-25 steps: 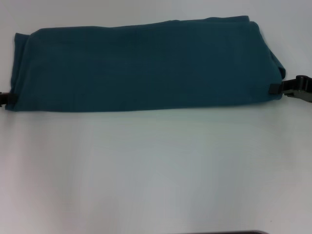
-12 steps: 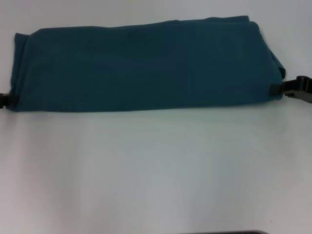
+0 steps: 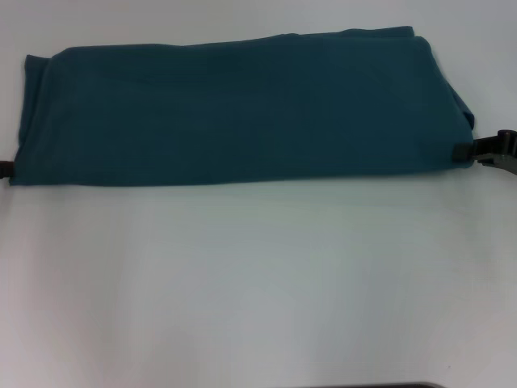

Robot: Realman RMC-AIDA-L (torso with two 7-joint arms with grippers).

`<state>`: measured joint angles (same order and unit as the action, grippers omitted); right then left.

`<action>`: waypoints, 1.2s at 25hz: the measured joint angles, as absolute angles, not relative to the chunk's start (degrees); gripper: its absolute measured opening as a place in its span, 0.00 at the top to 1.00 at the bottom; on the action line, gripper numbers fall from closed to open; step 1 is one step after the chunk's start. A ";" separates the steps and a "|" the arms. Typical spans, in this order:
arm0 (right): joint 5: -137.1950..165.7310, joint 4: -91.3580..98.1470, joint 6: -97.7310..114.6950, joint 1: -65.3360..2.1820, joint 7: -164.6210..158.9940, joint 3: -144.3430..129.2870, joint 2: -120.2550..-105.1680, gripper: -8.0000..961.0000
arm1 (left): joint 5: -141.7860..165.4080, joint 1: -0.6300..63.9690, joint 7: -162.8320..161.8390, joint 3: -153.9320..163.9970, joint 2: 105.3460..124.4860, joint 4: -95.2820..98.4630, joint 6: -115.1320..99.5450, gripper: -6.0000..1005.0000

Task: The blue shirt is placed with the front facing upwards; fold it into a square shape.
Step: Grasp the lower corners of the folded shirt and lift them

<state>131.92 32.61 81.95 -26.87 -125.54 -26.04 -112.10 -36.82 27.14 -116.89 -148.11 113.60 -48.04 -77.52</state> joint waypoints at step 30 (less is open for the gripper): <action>131.93 32.60 82.59 -26.86 -125.52 -26.12 -111.44 0.94 | -36.75 28.55 -119.69 -148.76 113.92 -48.59 -79.59 0.40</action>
